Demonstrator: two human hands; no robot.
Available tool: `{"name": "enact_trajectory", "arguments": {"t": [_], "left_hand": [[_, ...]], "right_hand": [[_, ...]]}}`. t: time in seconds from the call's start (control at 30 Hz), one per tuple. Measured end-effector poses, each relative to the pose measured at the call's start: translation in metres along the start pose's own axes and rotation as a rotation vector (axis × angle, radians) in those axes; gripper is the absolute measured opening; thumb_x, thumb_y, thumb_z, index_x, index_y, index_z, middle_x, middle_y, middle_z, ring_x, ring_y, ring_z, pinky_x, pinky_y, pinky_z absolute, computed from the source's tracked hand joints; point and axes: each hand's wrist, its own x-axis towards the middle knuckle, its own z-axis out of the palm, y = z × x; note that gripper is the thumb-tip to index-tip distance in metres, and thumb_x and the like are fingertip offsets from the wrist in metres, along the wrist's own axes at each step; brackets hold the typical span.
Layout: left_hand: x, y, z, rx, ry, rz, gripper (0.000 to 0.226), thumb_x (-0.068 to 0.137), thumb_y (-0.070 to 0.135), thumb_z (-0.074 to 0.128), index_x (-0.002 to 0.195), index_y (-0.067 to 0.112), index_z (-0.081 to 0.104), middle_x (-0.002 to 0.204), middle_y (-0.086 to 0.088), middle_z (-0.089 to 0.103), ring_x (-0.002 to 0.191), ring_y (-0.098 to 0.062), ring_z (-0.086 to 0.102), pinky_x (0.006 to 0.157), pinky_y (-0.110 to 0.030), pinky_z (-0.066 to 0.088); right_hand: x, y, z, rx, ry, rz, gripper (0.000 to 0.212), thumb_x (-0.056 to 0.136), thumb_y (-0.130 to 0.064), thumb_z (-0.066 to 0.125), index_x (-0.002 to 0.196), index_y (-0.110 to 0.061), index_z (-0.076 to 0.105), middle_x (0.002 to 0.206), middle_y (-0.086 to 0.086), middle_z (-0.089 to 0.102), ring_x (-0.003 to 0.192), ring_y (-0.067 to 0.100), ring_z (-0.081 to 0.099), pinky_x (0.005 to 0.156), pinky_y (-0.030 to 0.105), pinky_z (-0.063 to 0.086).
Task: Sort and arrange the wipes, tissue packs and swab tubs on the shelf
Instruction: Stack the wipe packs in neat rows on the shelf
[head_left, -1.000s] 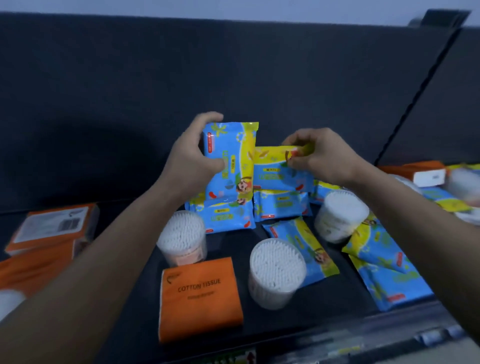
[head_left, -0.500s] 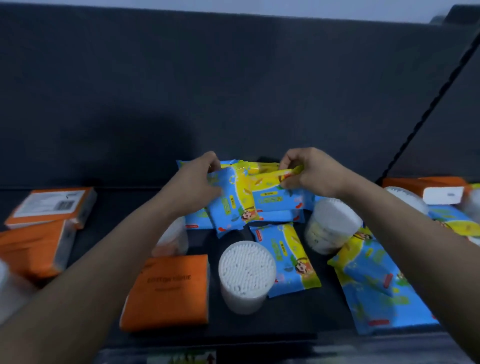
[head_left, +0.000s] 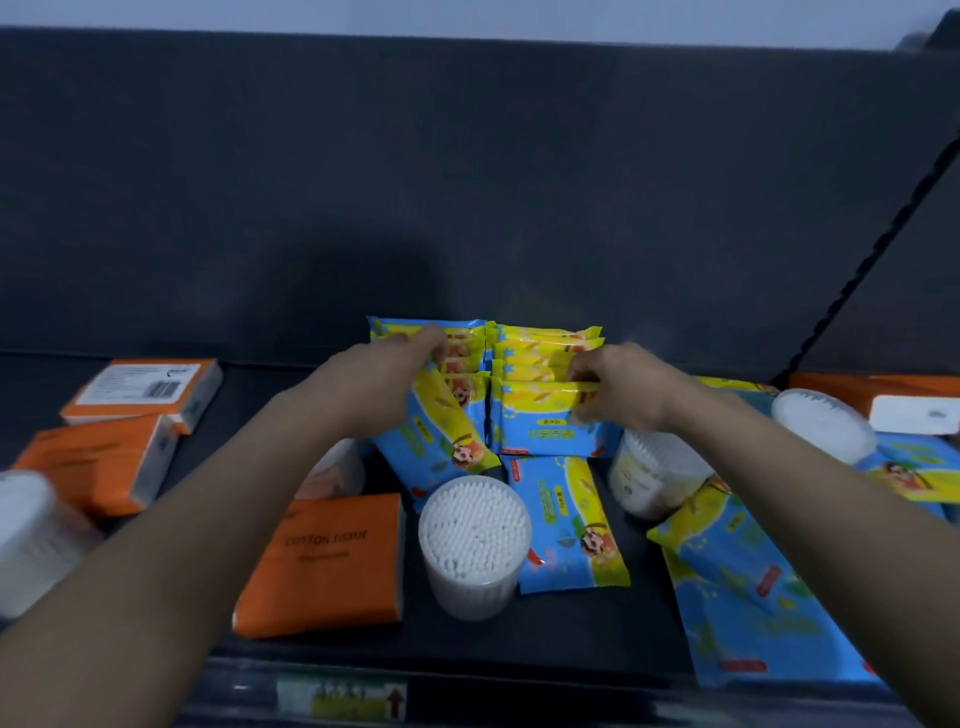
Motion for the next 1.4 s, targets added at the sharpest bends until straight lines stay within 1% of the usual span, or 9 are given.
{"name": "enact_trajectory", "arguments": {"t": [0.1,0.2,0.27,0.37,0.5,0.83,1.03,1.23,1.4], "left_hand": [[0.006,-0.003,0.0,-0.067,0.119,0.006,0.045,0.07,-0.002,0.062,0.095,0.022,0.032,0.096,-0.003,0.044,0.08,-0.029,0.054,0.066,-0.043,0.048],[0.01,-0.006,0.004,-0.143,0.108,-0.06,0.048,0.071,0.007,0.072,0.093,0.016,0.031,0.082,0.001,0.045,0.08,-0.027,0.053,0.06,-0.034,0.04],[0.009,-0.008,0.009,-0.082,0.03,-0.083,0.05,0.072,0.016,0.074,0.099,0.015,0.033,0.088,-0.002,0.05,0.083,-0.028,0.052,0.063,-0.033,0.039],[0.007,-0.014,0.018,0.116,-0.035,-0.08,0.049,0.074,0.03,0.072,0.113,0.019,0.044,0.113,-0.006,0.056,0.101,-0.028,0.054,0.077,-0.034,0.039],[0.008,-0.018,0.024,0.283,-0.045,-0.089,0.052,0.073,0.044,0.069,0.117,0.023,0.05,0.116,-0.004,0.059,0.108,-0.024,0.053,0.085,-0.034,0.035],[0.017,-0.028,0.026,0.336,0.087,-0.125,0.045,0.075,0.038,0.066,0.113,0.017,0.053,0.111,-0.005,0.061,0.105,-0.025,0.053,0.084,-0.035,0.034],[0.018,-0.026,0.031,0.409,0.15,-0.123,0.056,0.074,0.032,0.067,0.117,0.01,0.04,0.113,-0.008,0.059,0.105,-0.027,0.052,0.083,-0.036,0.036],[0.018,-0.03,0.031,0.429,0.217,-0.123,0.055,0.076,0.035,0.065,0.12,0.011,0.041,0.117,-0.008,0.057,0.104,-0.028,0.052,0.084,-0.037,0.036],[0.018,-0.029,0.031,0.417,0.203,-0.141,0.059,0.074,0.033,0.067,0.122,0.01,0.042,0.127,-0.014,0.041,0.105,-0.03,0.05,0.081,-0.038,0.04]], "right_hand": [[0.0,-0.006,0.002,-0.097,0.009,0.015,0.025,0.077,-0.031,0.072,0.093,-0.017,0.06,0.092,0.005,0.058,0.087,0.026,0.055,0.066,0.032,0.042],[0.0,-0.01,0.002,-0.178,0.063,0.038,0.031,0.079,-0.033,0.07,0.102,-0.015,0.061,0.099,0.007,0.061,0.092,0.028,0.056,0.069,0.032,0.043],[0.002,-0.011,0.002,-0.232,0.08,0.046,0.032,0.08,-0.036,0.069,0.101,-0.014,0.06,0.104,0.007,0.061,0.097,0.028,0.055,0.071,0.031,0.039],[0.005,-0.014,0.004,-0.303,0.097,0.047,0.027,0.08,-0.038,0.067,0.092,-0.017,0.055,0.105,0.007,0.06,0.103,0.027,0.05,0.08,0.034,0.034],[0.007,-0.017,0.007,-0.351,0.073,0.05,0.032,0.08,-0.041,0.067,0.098,-0.016,0.057,0.106,0.005,0.058,0.104,0.026,0.049,0.087,0.038,0.033],[0.008,-0.027,0.01,-0.392,0.132,0.086,0.037,0.082,-0.039,0.063,0.107,-0.012,0.057,0.114,0.008,0.056,0.109,0.028,0.046,0.091,0.038,0.033],[0.005,-0.032,0.012,-0.333,0.188,0.13,0.055,0.079,-0.033,0.068,0.122,-0.01,0.042,0.121,0.01,0.044,0.114,0.029,0.043,0.093,0.038,0.035],[0.004,-0.034,0.013,-0.378,0.232,0.188,0.056,0.077,-0.034,0.067,0.121,-0.01,0.042,0.121,0.011,0.049,0.114,0.03,0.043,0.091,0.038,0.036],[0.003,-0.038,0.015,-0.446,0.192,0.196,0.058,0.079,-0.037,0.063,0.125,-0.009,0.043,0.123,0.012,0.048,0.116,0.03,0.042,0.092,0.039,0.036]]}}
